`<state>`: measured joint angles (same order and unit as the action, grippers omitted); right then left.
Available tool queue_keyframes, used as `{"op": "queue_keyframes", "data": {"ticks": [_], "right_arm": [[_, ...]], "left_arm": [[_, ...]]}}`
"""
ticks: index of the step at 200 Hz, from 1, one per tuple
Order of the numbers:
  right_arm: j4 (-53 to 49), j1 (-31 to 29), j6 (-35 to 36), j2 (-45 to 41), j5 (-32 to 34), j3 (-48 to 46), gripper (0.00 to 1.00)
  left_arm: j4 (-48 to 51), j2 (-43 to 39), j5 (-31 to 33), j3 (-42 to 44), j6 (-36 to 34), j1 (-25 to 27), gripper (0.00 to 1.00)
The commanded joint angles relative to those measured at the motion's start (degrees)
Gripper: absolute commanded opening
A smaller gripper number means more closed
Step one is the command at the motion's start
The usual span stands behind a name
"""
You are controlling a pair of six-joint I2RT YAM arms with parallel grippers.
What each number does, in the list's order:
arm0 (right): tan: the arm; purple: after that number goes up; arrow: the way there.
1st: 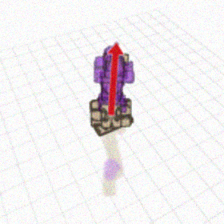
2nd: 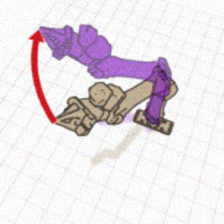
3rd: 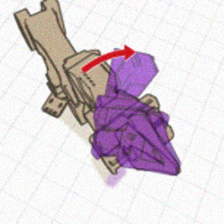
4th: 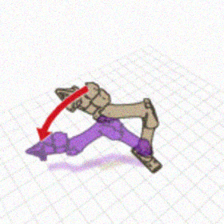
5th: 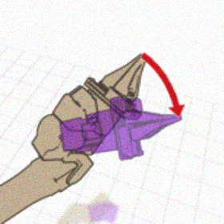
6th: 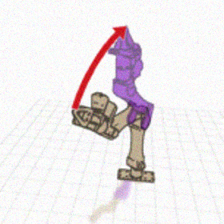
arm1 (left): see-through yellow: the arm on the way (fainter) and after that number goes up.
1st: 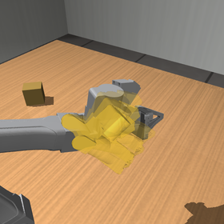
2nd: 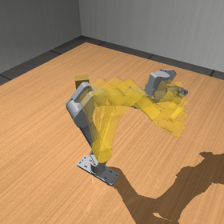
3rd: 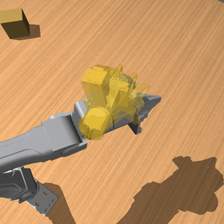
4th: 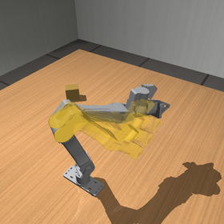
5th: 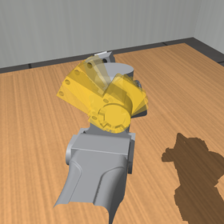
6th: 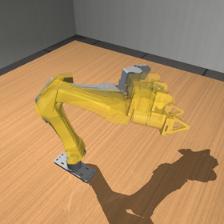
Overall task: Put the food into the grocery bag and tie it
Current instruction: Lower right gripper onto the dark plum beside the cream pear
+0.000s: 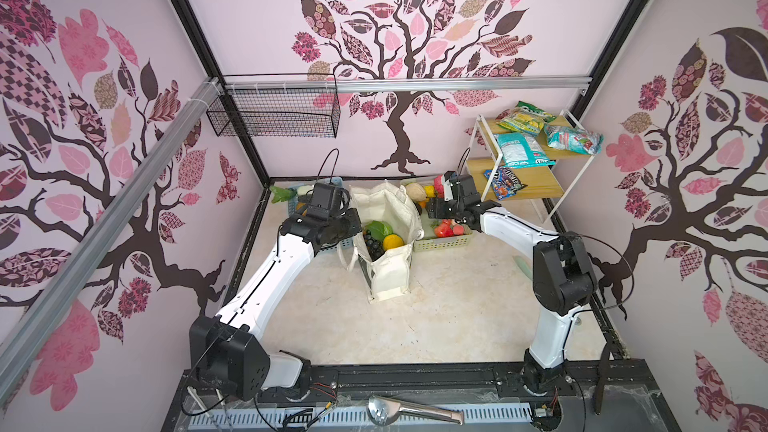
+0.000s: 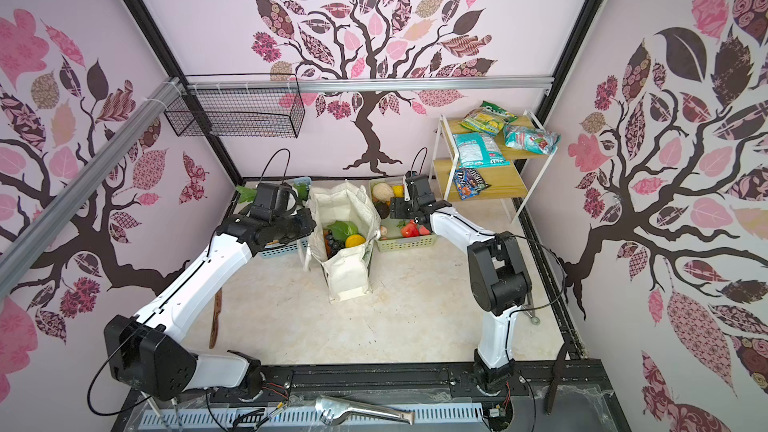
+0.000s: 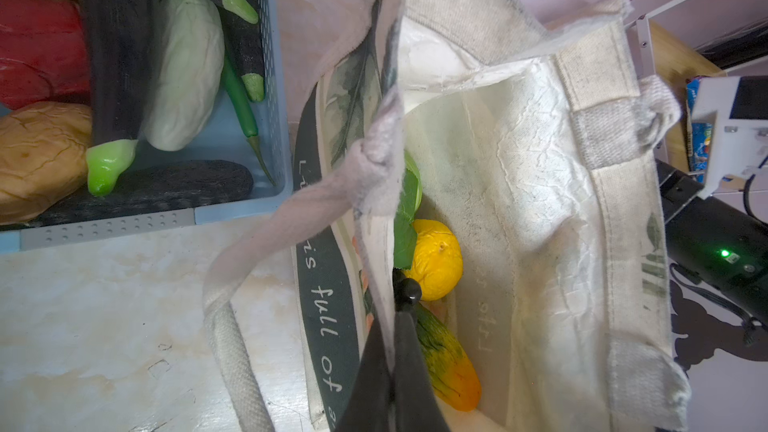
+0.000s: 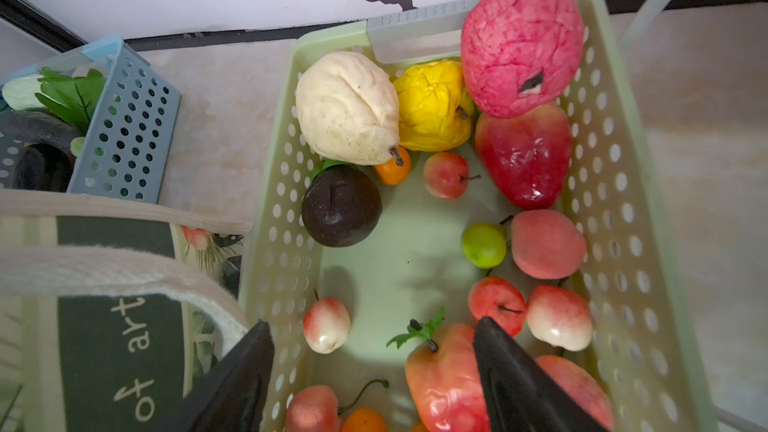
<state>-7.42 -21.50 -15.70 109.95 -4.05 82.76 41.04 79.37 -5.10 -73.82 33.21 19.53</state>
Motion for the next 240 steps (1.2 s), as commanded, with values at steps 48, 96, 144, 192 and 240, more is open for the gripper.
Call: {"op": "queue_keyframes", "data": {"ticks": [48, 96, 144, 192, 240], "right_arm": [[-0.04, 0.55, -4.45, 12.03, -4.17, 10.05, 0.78], [0.76, 0.58, -7.76, 16.41, -6.24, 13.0, 0.78], [1.52, 0.67, -12.12, 19.8, -7.95, 15.3, 0.79], [3.97, 1.43, -17.49, 22.1, -9.78, 15.03, 0.79], [7.6, 2.25, -24.01, 24.92, -14.78, 15.71, 0.78]], "left_arm": [[1.81, 1.48, 0.97, -3.7, -0.45, 0.93, 0.0], [2.21, 1.76, 1.87, -4.13, -1.13, 0.95, 0.0], [2.37, 1.84, 1.37, -4.43, -1.24, 0.93, 0.0], [1.41, 1.19, 0.7, -3.52, -0.31, 1.26, 0.0], [0.62, 1.83, -0.16, -4.03, 0.36, 1.63, 0.0]]}}
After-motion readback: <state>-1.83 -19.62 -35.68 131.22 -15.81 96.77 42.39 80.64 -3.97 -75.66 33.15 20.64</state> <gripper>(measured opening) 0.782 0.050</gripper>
